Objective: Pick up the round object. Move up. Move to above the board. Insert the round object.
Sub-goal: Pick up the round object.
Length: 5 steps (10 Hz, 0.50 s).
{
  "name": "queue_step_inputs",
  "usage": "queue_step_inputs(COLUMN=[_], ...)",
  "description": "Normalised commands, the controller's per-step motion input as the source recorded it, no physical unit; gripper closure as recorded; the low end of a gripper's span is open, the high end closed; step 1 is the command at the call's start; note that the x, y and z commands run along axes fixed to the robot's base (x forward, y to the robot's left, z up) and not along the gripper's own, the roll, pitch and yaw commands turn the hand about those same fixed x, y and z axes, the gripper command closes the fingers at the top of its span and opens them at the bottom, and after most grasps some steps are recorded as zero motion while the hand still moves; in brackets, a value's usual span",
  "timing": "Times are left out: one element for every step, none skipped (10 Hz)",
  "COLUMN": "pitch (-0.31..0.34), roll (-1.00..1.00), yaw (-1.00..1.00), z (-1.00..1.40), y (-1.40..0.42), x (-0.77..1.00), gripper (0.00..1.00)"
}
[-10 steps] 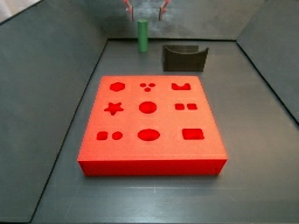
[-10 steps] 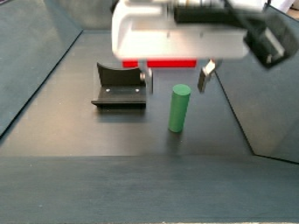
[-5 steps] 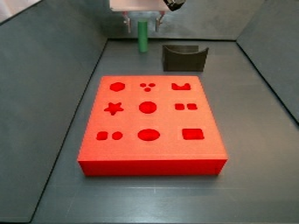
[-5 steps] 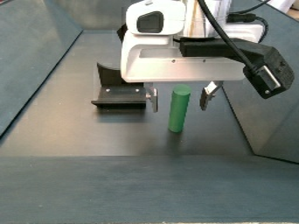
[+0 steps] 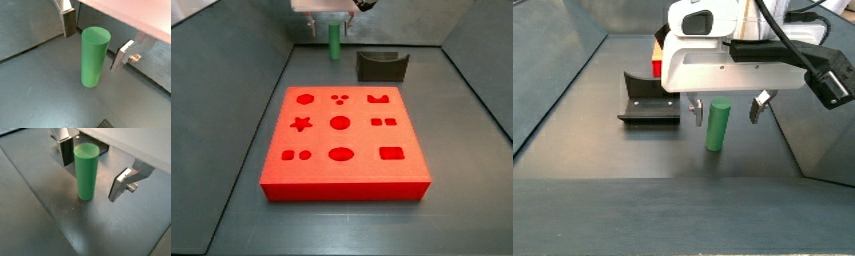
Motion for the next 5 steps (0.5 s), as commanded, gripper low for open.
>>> queue_step_inputs(pitch=[-0.01, 0.0, 0.0, -0.047, 0.0], roll=[0.0, 0.0, 0.02, 0.0, 0.0], yaw=[0.0, 0.0, 0.0, -0.07, -0.01], z=[0.01, 0.0, 0.0, 0.04, 0.01], y=[0.0, 0.0, 0.0, 0.0, 0.0], x=[-0.13, 0.0, -0.07, -0.39, -0.09], gripper=[0.0, 0.0, 0.0, 0.0, 0.0])
